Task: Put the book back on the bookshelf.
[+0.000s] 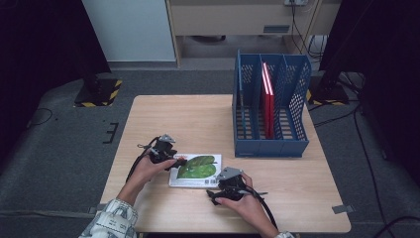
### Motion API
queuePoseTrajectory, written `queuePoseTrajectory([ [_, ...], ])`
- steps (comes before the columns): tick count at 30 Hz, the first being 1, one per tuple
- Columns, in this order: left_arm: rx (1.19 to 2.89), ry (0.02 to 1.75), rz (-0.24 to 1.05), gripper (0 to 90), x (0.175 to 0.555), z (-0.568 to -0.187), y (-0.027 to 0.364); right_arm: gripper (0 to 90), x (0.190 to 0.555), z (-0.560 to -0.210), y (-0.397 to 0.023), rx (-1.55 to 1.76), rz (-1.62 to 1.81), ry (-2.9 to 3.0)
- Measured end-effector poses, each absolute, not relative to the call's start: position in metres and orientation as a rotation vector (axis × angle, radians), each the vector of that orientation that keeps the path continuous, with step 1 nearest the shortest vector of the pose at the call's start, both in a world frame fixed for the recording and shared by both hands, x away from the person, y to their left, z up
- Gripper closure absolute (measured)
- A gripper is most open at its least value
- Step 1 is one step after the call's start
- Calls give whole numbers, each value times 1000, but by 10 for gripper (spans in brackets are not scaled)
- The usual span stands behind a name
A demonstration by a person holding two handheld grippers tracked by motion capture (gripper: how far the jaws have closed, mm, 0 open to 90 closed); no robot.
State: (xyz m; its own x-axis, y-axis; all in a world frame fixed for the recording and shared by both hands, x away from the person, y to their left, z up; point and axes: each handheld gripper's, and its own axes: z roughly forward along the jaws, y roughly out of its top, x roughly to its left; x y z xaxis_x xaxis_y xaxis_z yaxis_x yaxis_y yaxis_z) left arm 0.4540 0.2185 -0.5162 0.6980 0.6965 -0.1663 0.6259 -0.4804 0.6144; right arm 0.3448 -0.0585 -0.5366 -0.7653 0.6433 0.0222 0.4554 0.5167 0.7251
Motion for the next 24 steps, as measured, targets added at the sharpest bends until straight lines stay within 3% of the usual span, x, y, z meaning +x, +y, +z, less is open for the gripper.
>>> queuePoseTrajectory([
  [24,2198,1030,151,341,447,-502,220,42,349,-539,-47,983,1051,2483],
])
